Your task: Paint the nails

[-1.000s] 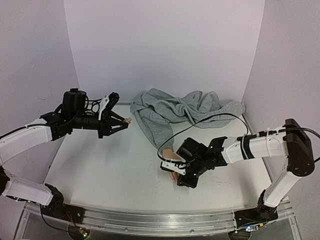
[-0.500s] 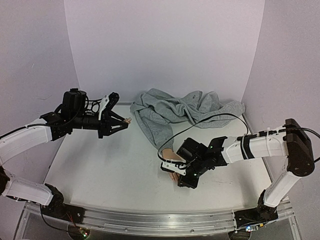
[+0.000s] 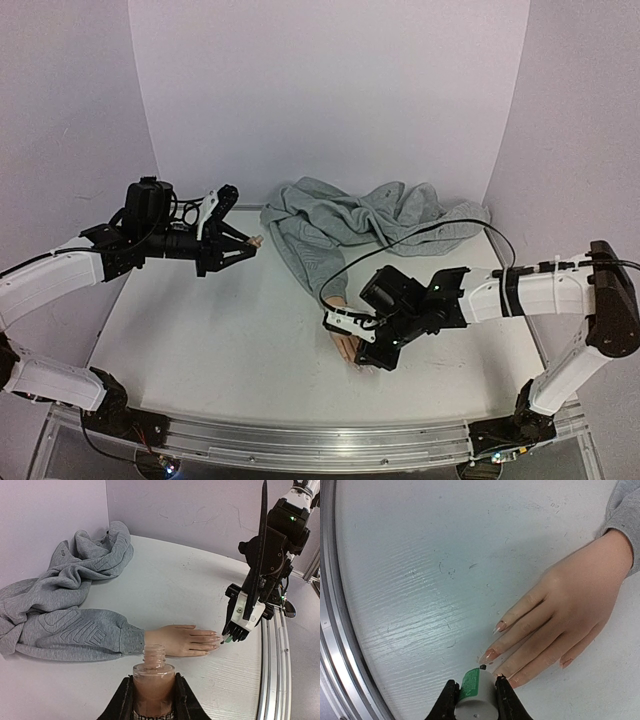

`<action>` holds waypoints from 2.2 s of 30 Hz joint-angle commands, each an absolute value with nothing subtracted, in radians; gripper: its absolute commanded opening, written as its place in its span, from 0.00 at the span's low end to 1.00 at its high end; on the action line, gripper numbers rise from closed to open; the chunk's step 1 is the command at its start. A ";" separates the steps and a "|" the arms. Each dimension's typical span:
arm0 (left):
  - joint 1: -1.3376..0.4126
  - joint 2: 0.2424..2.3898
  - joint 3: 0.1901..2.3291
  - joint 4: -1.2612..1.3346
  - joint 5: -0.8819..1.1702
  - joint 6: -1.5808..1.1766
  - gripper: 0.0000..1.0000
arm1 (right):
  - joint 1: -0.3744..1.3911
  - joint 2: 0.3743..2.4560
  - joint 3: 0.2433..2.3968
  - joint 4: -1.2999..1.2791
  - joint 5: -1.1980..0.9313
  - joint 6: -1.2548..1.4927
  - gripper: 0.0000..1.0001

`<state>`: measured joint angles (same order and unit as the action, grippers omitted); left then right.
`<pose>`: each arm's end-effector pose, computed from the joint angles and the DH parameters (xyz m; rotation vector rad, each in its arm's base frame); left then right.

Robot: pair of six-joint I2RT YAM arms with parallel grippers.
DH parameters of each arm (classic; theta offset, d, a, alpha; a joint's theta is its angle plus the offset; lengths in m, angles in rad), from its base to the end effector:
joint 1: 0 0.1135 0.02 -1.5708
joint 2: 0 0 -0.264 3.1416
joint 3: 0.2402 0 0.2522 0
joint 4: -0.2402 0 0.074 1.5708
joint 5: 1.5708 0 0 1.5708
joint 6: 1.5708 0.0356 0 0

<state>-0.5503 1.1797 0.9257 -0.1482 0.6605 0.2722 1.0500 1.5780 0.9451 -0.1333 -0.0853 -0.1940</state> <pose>0.2149 -0.1575 0.3141 1.1699 1.5905 -0.8302 0.1635 0.2910 0.2051 -1.4298 1.9198 0.5156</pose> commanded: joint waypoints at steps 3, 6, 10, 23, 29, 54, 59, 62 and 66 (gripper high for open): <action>-0.545 1.179 0.949 -0.111 0.679 0.270 0.00 | 1.054 1.569 0.945 -0.129 -0.028 -0.183 0.00; -0.545 1.177 0.948 -0.110 0.677 0.271 0.00 | 1.054 1.574 0.943 -0.118 -0.026 -0.188 0.00; -0.544 1.176 0.947 -0.111 0.676 0.271 0.00 | 1.054 1.595 0.950 -0.116 -0.040 -0.192 0.00; -0.545 1.173 0.948 -0.111 0.675 0.273 0.00 | 1.054 1.631 0.960 -0.123 -0.045 -0.196 0.00; -0.545 1.176 0.948 -0.110 0.676 0.274 0.00 | 1.054 1.643 0.960 -0.121 -0.038 -0.206 0.00; -0.543 1.177 0.949 -0.110 0.678 0.272 0.00 | 1.054 1.670 0.969 -0.143 -0.049 -0.206 0.00; -0.543 1.177 0.948 -0.111 0.678 0.272 0.00 | 1.055 1.672 0.970 -0.150 -0.062 -0.206 0.00; -0.543 1.177 0.949 -0.111 0.679 0.272 0.00 | 1.055 1.675 0.971 -0.154 -0.066 -0.206 0.00; -0.543 1.177 0.949 -0.110 0.678 0.272 0.00 | 1.055 1.675 0.972 -0.158 -0.072 -0.204 0.00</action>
